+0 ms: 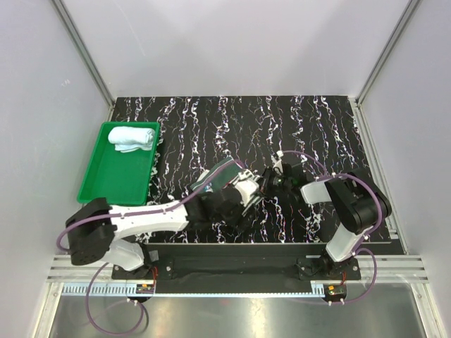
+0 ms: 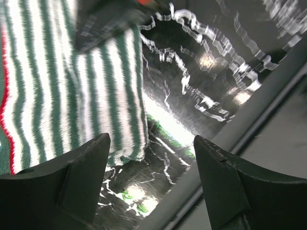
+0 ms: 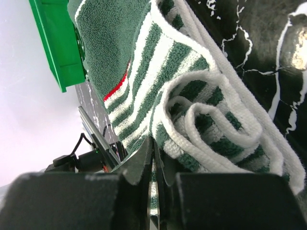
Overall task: Roll the towels
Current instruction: Roll the towel
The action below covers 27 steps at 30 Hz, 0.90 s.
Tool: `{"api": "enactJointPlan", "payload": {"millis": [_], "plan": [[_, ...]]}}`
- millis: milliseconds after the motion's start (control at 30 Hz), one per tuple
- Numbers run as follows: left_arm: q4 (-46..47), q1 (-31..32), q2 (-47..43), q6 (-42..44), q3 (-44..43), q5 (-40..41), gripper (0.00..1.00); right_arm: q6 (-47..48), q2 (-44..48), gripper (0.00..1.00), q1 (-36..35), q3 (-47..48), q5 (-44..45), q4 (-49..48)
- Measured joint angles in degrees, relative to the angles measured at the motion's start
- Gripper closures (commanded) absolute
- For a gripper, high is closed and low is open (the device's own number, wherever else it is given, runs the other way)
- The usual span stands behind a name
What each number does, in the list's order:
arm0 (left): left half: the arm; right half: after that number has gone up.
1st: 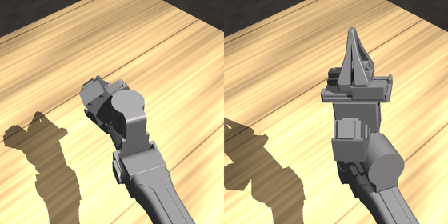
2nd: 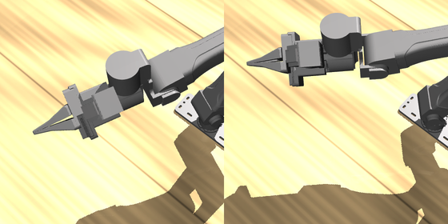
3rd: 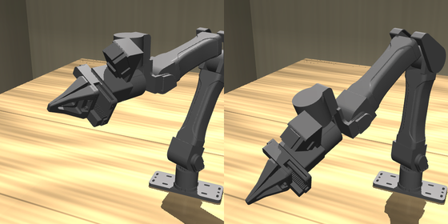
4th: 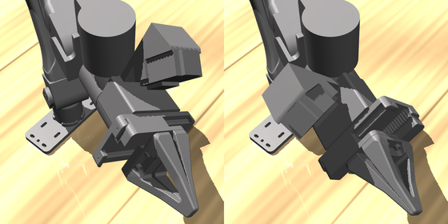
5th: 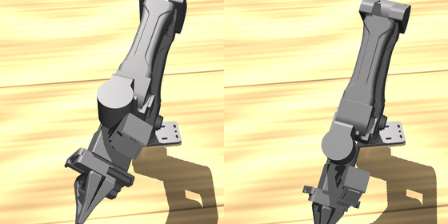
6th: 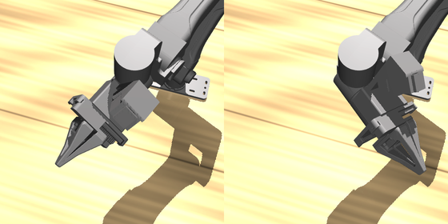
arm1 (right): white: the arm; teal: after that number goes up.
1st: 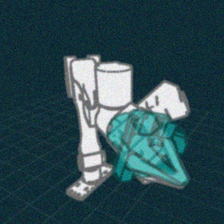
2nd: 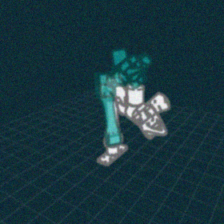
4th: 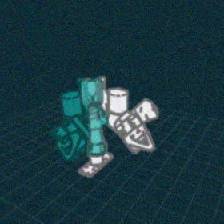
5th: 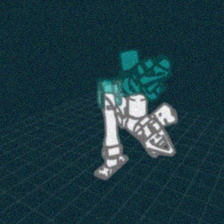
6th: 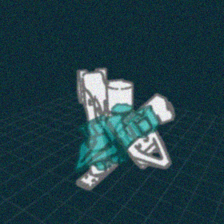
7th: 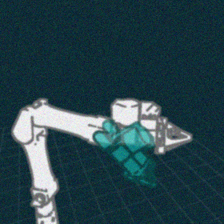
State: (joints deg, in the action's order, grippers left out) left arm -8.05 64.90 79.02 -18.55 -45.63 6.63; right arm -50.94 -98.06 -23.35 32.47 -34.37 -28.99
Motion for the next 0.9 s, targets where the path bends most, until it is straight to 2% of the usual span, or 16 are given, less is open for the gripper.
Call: {"api": "enactJointPlan", "payload": {"millis": [100,267,533,733,867,900], "plan": [[-0.5,3.0,5.2,3.2,-1.9,3.5,0.23,0.2,-0.3,0.91,-0.3,0.5,0.1,0.5],[-0.9,4.4,11.8,5.8,-4.5,7.8,0.22,0.5,-0.5,0.91,-0.6,0.9,0.5,0.6],[-1.2,6.1,12.5,7.1,-4.5,16.6,0.19,0.9,-0.6,0.91,-0.7,1.0,0.7,0.6],[-0.9,6.1,16.9,7.6,-5.1,22.7,0.23,1.1,-1.3,0.91,-1.0,1.7,0.7,0.7],[0.0,6.2,19.5,7.8,-5.6,25.3,0.36,1.3,-1.4,0.91,-1.0,2.1,0.7,1.2],[0.0,6.2,19.8,7.8,-5.8,25.8,0.45,1.3,-1.4,0.92,-1.0,2.1,0.7,1.4]]}}
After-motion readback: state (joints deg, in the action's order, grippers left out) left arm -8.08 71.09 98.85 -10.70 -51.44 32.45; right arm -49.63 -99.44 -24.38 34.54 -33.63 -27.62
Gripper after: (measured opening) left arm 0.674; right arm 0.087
